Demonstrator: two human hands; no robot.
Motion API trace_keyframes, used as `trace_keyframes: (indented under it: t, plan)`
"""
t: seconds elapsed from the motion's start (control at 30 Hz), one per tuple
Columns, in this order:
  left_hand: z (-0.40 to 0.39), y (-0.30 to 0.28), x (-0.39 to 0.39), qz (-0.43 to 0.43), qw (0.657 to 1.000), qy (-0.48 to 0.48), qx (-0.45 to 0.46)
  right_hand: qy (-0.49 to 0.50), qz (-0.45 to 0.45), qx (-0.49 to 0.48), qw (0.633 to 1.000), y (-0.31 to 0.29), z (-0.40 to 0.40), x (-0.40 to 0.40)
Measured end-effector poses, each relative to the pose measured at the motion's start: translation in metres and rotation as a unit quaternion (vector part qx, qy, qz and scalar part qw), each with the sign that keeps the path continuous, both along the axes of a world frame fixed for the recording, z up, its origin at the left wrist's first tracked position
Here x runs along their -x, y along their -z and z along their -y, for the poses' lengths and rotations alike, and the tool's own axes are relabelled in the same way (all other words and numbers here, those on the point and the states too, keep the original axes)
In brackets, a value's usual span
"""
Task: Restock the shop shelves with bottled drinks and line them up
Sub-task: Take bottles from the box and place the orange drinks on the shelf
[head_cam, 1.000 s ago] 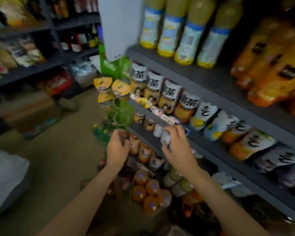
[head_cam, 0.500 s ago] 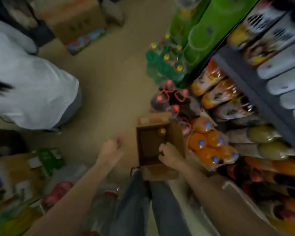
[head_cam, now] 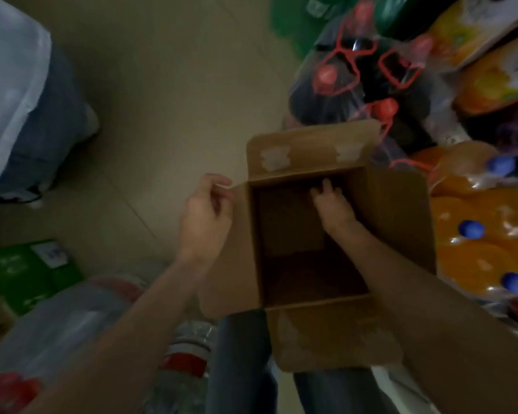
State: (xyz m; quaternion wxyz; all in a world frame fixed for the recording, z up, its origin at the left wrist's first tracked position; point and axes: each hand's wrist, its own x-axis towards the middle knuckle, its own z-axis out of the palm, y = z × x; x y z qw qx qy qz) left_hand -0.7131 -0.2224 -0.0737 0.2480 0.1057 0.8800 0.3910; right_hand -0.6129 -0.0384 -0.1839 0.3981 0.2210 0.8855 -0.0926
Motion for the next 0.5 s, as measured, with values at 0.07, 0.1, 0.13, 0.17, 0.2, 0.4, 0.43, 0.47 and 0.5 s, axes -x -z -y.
trace_keyframes:
  t: [0.07, 0.1, 0.13, 0.17, 0.2, 0.4, 0.43, 0.47, 0.5]
  plan:
    - [-0.002, -0.009, -0.007, 0.018, 1.0, -0.002, -0.011, 0.014, -0.012, 0.036, 0.999, -0.022, 0.006, -0.003]
    - [-0.004, -0.02, -0.011, 0.03, 0.999, 0.009, -0.014, 0.03, -0.025, 0.055, 0.998, -0.043, 0.008, -0.004]
    - [-0.007, -0.038, -0.015, 0.043, 0.999, 0.02, -0.021, 0.053, -0.045, 0.081, 0.994, -0.07, 0.008, -0.004]
    - [-0.011, -0.059, -0.016, 0.058, 0.998, 0.023, -0.03, 0.078, -0.068, 0.109, 0.989, -0.103, 0.006, -0.002]
    - [-0.018, -0.084, -0.014, 0.072, 0.996, 0.017, -0.047, 0.095, -0.091, 0.132, 0.982, -0.142, 0.0, 0.003]
    - [-0.084, -0.285, 0.016, 0.207, 0.954, 0.116, -0.185, 0.069, -0.239, 0.157, 0.956, -0.434, -0.057, 0.028]
    - [-0.091, -0.317, 0.017, 0.22, 0.94, 0.197, -0.173, 0.059, -0.266, 0.148, 0.951, -0.485, -0.066, 0.03]
    - [-0.099, -0.351, 0.02, 0.207, 0.927, 0.274, -0.154, 0.053, -0.293, 0.136, 0.945, -0.538, -0.074, 0.033]
    - [-0.108, -0.39, 0.024, 0.193, 0.917, 0.32, -0.137, 0.055, -0.317, 0.124, 0.939, -0.589, -0.08, 0.032]
